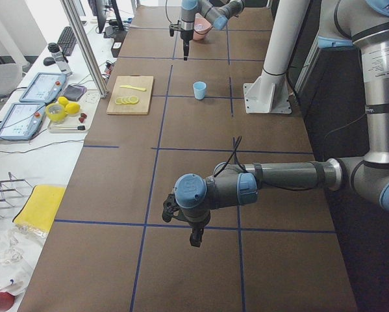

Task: Put ice and strawberries in cup
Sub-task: 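Move the right gripper back over the pink bowl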

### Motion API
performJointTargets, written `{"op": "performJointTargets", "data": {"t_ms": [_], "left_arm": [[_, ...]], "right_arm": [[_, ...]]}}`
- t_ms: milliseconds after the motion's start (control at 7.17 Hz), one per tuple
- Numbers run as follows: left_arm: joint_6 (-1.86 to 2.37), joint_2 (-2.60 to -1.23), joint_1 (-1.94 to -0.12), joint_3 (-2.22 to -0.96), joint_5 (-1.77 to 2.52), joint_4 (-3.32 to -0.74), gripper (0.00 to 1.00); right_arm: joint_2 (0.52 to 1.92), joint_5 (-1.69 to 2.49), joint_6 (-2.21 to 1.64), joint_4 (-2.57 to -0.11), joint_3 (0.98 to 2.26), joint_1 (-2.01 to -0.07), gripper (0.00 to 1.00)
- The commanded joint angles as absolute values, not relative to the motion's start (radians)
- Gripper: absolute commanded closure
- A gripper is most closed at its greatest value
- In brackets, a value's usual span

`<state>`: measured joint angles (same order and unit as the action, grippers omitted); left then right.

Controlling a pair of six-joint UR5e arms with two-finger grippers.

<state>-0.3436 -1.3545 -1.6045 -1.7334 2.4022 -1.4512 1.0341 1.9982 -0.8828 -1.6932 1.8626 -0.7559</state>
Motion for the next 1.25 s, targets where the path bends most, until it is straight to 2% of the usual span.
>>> {"op": "performJointTargets", "data": {"t_ms": [0,418,697,1115], "left_arm": [[-0.344,-1.355,-1.603,-1.726,2.402,-1.451,0.0],[-0.344,-1.355,-1.605,-1.724,2.402,-1.451,0.0],[-0.345,-1.355,-1.605,-1.724,2.402,-1.451,0.0],[-0.345,-1.355,-1.605,-1.726,2.402,-1.454,0.0]], "right_arm": [[1.209,2.092,-0.58,-1.681,1.928,-0.895,0.01],[1.564,2.256,-0.305,-1.358,1.922,-1.09,0.01],[1.69,2.272,-0.042,-1.354,1.921,-1.197,0.0],[1.706,2.27,0.024,-1.35,1.892,-1.212,0.01]]}}
